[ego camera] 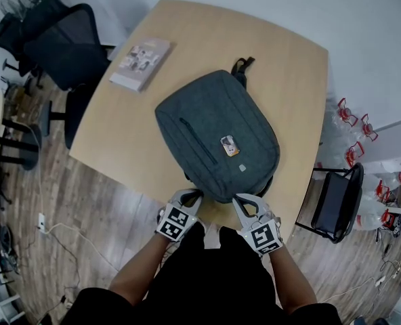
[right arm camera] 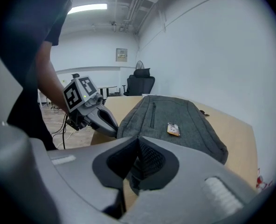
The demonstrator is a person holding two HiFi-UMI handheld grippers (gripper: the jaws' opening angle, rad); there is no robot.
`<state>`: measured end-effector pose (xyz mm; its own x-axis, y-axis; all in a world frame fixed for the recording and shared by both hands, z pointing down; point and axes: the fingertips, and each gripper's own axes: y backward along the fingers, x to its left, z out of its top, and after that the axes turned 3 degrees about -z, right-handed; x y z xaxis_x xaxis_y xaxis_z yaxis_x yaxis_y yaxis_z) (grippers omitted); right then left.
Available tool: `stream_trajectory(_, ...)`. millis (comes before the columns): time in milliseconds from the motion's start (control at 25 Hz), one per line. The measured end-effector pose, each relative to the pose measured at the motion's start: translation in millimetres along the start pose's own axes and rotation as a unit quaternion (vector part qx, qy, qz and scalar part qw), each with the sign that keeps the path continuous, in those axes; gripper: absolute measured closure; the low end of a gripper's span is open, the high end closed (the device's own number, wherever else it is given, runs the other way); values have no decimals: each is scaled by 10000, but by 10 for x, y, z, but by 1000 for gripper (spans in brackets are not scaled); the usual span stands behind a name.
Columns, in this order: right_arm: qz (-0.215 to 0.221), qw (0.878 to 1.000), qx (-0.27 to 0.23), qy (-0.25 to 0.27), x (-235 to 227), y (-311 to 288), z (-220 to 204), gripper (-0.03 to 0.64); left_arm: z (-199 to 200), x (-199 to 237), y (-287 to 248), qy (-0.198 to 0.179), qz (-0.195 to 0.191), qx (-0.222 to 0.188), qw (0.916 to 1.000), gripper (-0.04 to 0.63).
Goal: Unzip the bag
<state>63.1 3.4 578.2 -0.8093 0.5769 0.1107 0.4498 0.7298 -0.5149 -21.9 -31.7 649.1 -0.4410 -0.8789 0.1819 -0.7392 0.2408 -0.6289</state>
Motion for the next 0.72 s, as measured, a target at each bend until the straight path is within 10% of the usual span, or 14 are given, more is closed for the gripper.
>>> stream_trajectory(80, 261, 9981, 107, 554, 41, 35, -46, 610, -1, 0, 5, 80, -29, -42, 10000, 568)
stream_trajectory(160, 660, 9917, 322, 1053, 84, 36, -136, 389, -3, 3, 12, 151, -59, -70, 9998, 568)
stream_trajectory(480, 1339, 9609, 864, 2265, 113, -90, -339, 353, 2, 5, 18, 223, -45, -46, 9997, 568)
stream_trajectory(720, 1448, 9476, 1065, 2641, 102, -169, -426, 453, 24, -25, 16, -106, 98, 40, 9999, 569)
